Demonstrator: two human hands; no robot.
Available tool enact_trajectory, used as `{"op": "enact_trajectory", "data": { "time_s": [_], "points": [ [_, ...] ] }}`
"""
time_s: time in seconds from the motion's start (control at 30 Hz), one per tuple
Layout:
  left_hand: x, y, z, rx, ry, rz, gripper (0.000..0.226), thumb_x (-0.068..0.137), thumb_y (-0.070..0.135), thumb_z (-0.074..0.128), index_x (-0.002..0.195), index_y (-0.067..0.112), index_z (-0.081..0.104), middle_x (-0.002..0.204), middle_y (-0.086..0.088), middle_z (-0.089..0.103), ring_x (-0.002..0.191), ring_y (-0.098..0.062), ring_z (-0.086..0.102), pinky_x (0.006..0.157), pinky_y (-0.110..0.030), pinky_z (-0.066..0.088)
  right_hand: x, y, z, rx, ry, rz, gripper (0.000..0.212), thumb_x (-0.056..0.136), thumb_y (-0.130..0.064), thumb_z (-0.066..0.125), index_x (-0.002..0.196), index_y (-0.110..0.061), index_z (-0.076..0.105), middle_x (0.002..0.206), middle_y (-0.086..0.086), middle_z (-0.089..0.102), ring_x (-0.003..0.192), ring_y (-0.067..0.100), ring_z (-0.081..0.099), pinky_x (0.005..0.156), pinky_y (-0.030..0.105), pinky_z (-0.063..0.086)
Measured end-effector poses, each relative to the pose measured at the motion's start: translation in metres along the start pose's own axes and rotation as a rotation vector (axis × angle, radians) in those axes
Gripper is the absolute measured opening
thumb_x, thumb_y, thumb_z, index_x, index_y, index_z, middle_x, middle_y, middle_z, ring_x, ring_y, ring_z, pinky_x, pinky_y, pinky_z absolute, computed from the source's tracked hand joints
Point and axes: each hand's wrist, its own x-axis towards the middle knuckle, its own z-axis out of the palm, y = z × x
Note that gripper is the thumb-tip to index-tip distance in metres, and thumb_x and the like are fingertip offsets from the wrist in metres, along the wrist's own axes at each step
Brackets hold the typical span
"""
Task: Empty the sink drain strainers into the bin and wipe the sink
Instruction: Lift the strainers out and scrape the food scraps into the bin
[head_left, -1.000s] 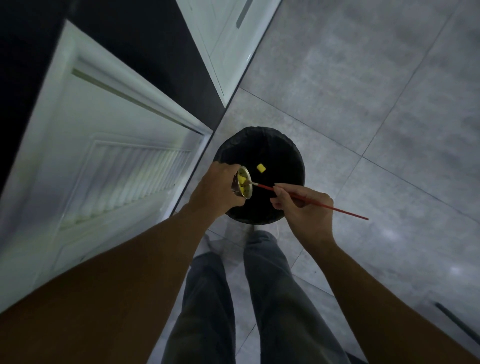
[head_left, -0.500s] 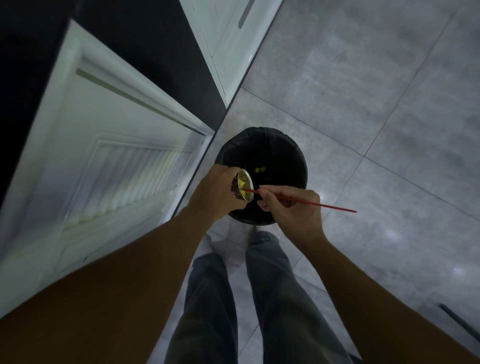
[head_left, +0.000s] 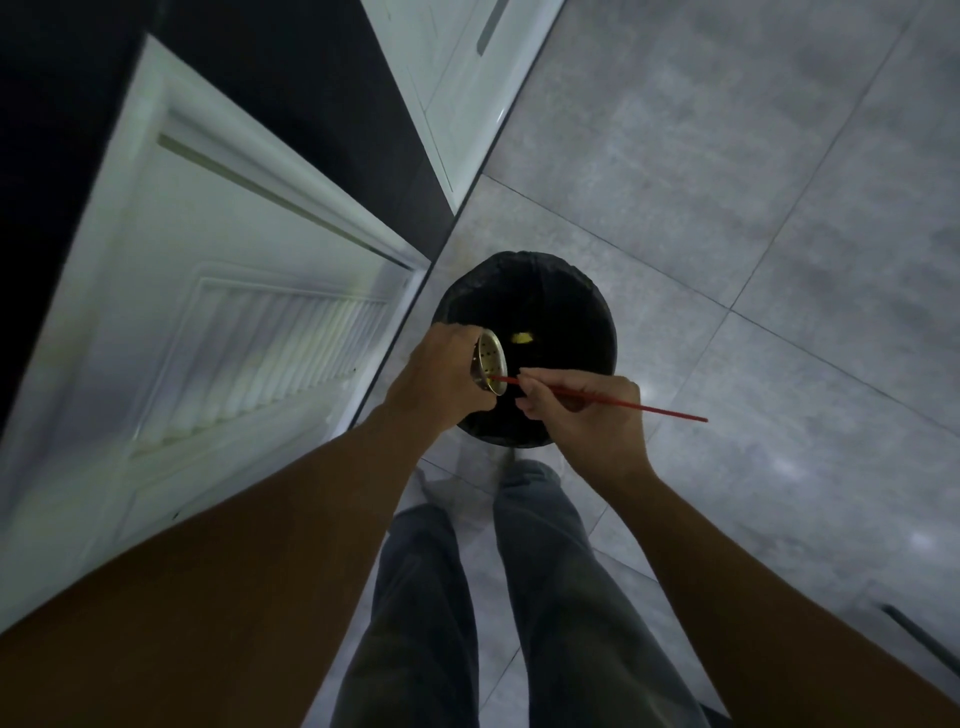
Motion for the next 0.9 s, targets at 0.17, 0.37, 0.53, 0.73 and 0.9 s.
{"op": "enact_trajectory", "data": {
  "time_s": [0.17, 0.37, 0.53, 0.73, 0.9],
  "points": [
    [-0.001, 0.000, 0.000, 0.015, 0.006, 0.020, 0.085, 0.068, 0.023, 0.088, 0.143, 0.013, 0.049, 0.133, -0.011, 0.059, 0.126, -0.027, 0.052, 0.097, -0.034, 0.046, 0.002, 0.005, 0.003, -0.057, 0.038, 0.033, 0.012, 0.090, -0.021, 0.075, 0.098, -0.030, 0.076, 0.083, -0.016, 0.076, 0.078, -0.002, 0.074, 0.076, 0.017, 0.061],
    [-0.001, 0.000, -0.002, 0.071, -0.017, 0.014, 0.094, 0.074, 0.021, 0.085, 0.154, 0.011, 0.035, 0.148, -0.012, 0.051, 0.136, -0.029, 0.049, 0.108, -0.039, 0.043, -0.005, 0.005, -0.006, -0.034, 0.128, 0.004, 0.015, 0.090, -0.020, 0.074, 0.105, -0.018, 0.078, 0.093, -0.003, 0.079, 0.086, 0.007, 0.076, 0.083, 0.032, 0.063],
    [-0.001, 0.007, -0.002, 0.082, -0.015, 0.014, 0.095, 0.076, 0.022, 0.084, 0.155, 0.011, 0.032, 0.155, -0.011, 0.045, 0.141, -0.028, 0.045, 0.113, -0.039, 0.041, -0.005, 0.002, 0.005, -0.069, 0.042, 0.004, 0.014, 0.089, -0.021, 0.076, 0.099, -0.031, 0.076, 0.085, -0.019, 0.075, 0.080, -0.003, 0.074, 0.079, 0.024, 0.063],
    [-0.002, 0.011, -0.002, 0.077, -0.001, 0.007, 0.092, 0.076, 0.022, 0.084, 0.153, 0.011, 0.036, 0.143, -0.011, 0.055, 0.131, -0.028, 0.053, 0.105, -0.037, 0.047, -0.005, 0.010, -0.001, -0.029, 0.150, 0.078, 0.015, 0.090, -0.021, 0.075, 0.104, -0.020, 0.078, 0.093, -0.006, 0.079, 0.085, 0.004, 0.076, 0.083, 0.033, 0.064],
    [-0.003, 0.013, 0.000, 0.100, -0.002, 0.018, 0.080, 0.075, 0.017, 0.083, 0.145, 0.008, 0.047, 0.133, -0.012, 0.059, 0.125, -0.029, 0.055, 0.100, -0.039, 0.051, -0.011, 0.012, -0.013, 0.009, 0.165, 0.051, 0.018, 0.090, -0.017, 0.074, 0.107, -0.014, 0.078, 0.095, -0.001, 0.079, 0.087, 0.011, 0.077, 0.084, 0.039, 0.064]
  ]
}}
